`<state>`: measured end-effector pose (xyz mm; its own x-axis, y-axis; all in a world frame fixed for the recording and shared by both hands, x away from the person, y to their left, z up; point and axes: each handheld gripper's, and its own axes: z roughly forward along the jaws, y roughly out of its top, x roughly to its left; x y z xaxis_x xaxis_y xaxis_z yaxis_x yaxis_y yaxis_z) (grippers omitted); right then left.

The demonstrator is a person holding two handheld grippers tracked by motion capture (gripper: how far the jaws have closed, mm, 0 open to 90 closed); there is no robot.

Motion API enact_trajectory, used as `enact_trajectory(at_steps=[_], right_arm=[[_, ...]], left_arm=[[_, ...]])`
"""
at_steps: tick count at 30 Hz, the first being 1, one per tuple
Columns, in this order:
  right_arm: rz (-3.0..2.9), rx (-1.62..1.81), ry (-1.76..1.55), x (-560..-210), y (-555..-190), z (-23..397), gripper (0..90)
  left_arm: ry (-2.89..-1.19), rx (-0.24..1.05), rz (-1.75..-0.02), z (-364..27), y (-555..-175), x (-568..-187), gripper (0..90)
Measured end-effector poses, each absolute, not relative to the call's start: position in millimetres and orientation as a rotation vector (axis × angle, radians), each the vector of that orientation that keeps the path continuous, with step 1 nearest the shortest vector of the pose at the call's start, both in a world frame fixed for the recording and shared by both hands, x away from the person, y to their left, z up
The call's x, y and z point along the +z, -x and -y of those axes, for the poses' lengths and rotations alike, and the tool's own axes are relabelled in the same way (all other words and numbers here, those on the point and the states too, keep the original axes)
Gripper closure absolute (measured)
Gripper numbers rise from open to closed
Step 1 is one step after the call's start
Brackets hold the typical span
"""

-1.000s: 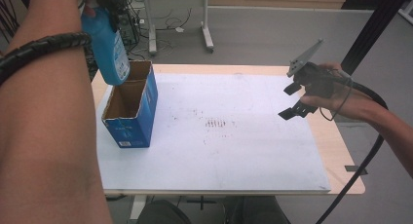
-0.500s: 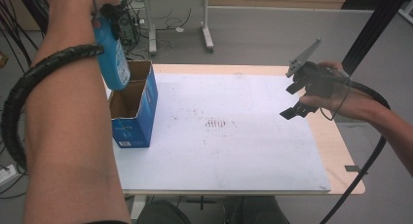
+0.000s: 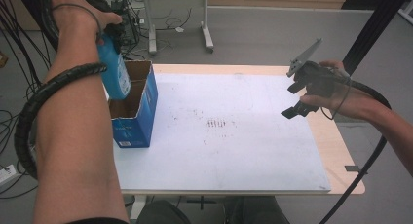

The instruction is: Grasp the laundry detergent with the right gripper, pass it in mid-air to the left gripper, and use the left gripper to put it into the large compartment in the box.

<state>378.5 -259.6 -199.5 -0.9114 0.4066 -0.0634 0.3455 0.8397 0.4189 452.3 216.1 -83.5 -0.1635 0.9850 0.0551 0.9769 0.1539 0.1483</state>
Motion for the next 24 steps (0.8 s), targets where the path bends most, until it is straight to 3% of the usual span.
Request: enact_trajectory(at_steps=[24], right_arm=[[-2.880,0.621,-0.601,-209.8,-377.8,259.6,9.4]], left_arm=[[-2.024,0.187,-2.355,-217.3,-457.5,-155.5,36.7]])
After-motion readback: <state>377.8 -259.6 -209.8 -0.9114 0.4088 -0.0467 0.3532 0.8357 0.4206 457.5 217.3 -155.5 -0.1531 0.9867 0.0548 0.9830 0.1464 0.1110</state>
